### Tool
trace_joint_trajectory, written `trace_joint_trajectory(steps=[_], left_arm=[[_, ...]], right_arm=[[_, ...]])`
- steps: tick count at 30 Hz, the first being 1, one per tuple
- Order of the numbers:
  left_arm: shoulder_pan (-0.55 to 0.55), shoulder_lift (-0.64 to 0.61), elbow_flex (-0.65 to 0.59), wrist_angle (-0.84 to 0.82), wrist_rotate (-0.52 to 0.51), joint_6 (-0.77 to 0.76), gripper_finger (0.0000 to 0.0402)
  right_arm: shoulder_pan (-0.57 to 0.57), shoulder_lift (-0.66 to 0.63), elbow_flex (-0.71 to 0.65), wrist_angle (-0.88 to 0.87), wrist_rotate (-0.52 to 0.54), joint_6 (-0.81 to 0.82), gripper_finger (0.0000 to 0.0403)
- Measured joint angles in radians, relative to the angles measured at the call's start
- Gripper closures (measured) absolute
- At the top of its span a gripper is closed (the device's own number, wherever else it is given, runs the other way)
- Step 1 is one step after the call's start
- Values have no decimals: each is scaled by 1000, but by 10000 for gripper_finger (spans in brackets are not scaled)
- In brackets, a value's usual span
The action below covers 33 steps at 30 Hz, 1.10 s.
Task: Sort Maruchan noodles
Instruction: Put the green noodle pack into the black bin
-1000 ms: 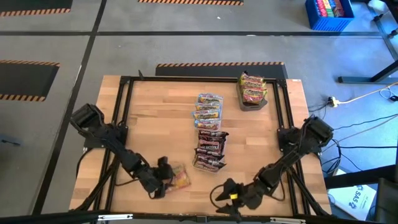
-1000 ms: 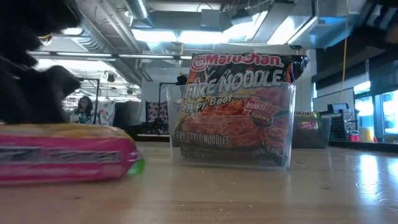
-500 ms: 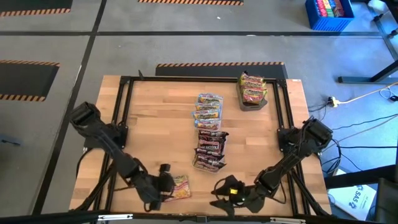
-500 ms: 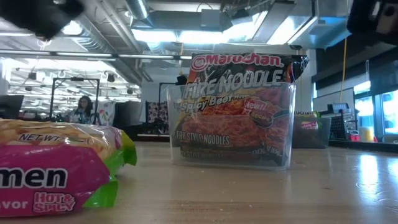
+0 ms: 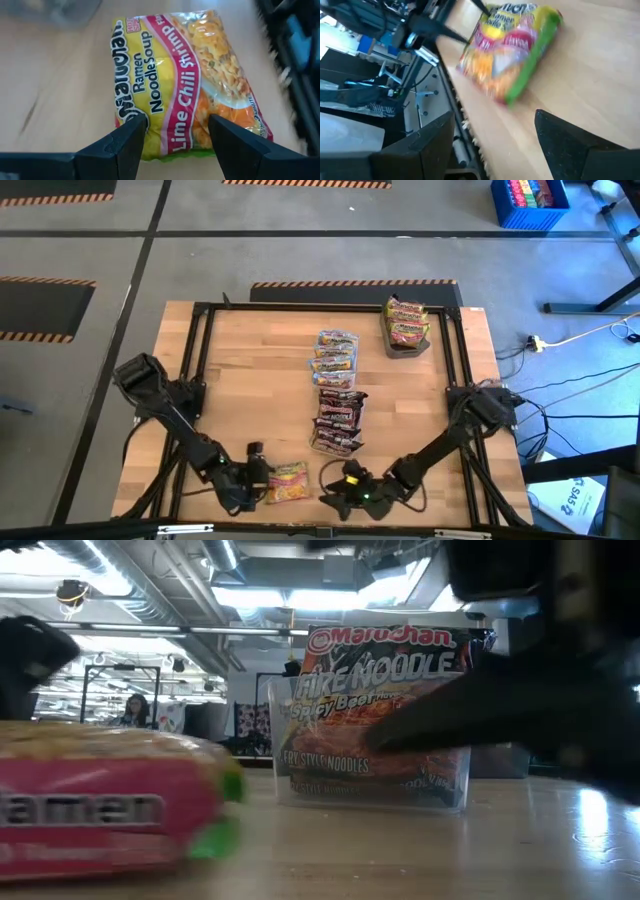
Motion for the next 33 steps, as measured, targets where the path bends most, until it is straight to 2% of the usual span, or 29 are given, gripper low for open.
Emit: trace_joint_trajectory(steps=[4, 8, 11, 20, 27, 33], left_arm=[[27, 69, -5, 146, -5, 85, 186], [44, 127, -3, 264, -4, 120, 186], [52, 144, -3, 287, -5, 120, 186], [69, 149, -5, 304, -14, 143, 186], [75, 150, -7, 313, -15, 151, 186], [75, 151, -8, 327, -16, 162, 186]], right_arm=[[-42, 37, 49, -29, -71, 10, 143], [-65, 36, 93, -221, -121, 69, 143], [-70, 36, 112, -306, -164, 116, 143], [-80, 38, 108, -228, -148, 71, 143], [-86, 104, 111, -114, -148, 84, 143], [-85, 111, 109, -67, -106, 39, 143]])
